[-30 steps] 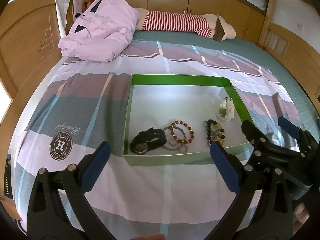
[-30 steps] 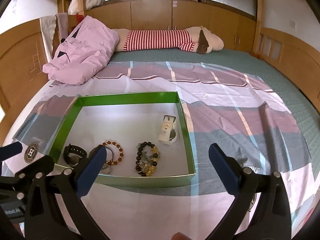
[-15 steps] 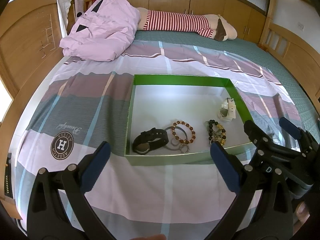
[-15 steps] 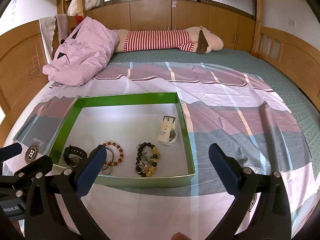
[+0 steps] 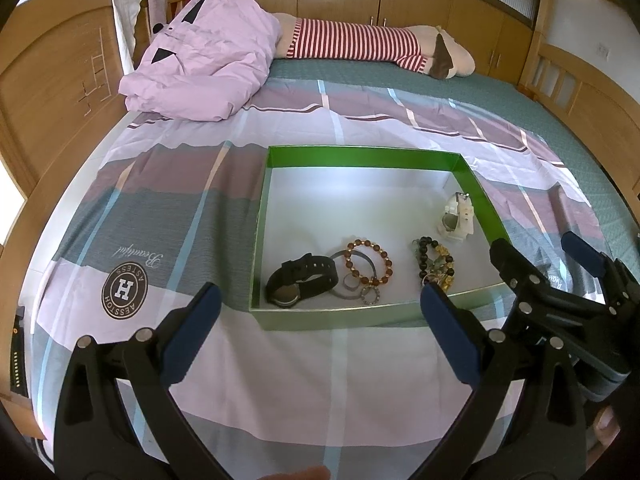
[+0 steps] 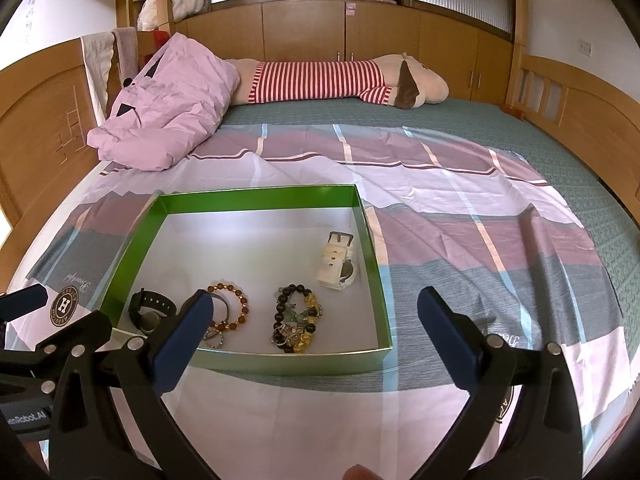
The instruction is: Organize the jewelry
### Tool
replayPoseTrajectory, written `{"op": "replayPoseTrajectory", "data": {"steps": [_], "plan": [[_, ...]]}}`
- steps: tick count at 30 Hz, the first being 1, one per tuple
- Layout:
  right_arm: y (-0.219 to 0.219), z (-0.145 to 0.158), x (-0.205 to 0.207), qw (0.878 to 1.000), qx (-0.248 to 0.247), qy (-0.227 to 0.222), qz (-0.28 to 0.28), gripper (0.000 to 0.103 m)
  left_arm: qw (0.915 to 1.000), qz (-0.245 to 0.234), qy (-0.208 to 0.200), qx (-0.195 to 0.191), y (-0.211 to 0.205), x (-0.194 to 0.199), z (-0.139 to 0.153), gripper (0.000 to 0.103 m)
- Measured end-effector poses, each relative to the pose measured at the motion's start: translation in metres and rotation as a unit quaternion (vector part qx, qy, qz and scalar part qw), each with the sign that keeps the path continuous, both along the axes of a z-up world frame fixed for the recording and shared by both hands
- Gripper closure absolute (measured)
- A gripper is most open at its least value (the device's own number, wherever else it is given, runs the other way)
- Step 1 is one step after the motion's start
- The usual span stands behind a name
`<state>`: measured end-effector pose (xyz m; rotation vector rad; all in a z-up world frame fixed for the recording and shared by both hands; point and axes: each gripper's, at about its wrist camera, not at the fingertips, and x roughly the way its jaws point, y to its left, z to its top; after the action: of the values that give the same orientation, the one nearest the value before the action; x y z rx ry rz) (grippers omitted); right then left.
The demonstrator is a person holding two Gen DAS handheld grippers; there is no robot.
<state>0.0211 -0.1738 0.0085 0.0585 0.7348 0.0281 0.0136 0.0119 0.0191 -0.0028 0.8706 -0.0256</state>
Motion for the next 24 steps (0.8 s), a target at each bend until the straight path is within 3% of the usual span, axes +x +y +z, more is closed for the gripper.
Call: {"op": "replayPoseTrajectory", "data": {"steps": [24], "plan": [[-0.0009, -0.0022, 0.0004, 1.000, 0.000, 0.004, 0.004, 0.001, 1.0000, -0.004, 0.004, 0.001, -0.0044, -0.0015, -0.0047, 0.002]]}}
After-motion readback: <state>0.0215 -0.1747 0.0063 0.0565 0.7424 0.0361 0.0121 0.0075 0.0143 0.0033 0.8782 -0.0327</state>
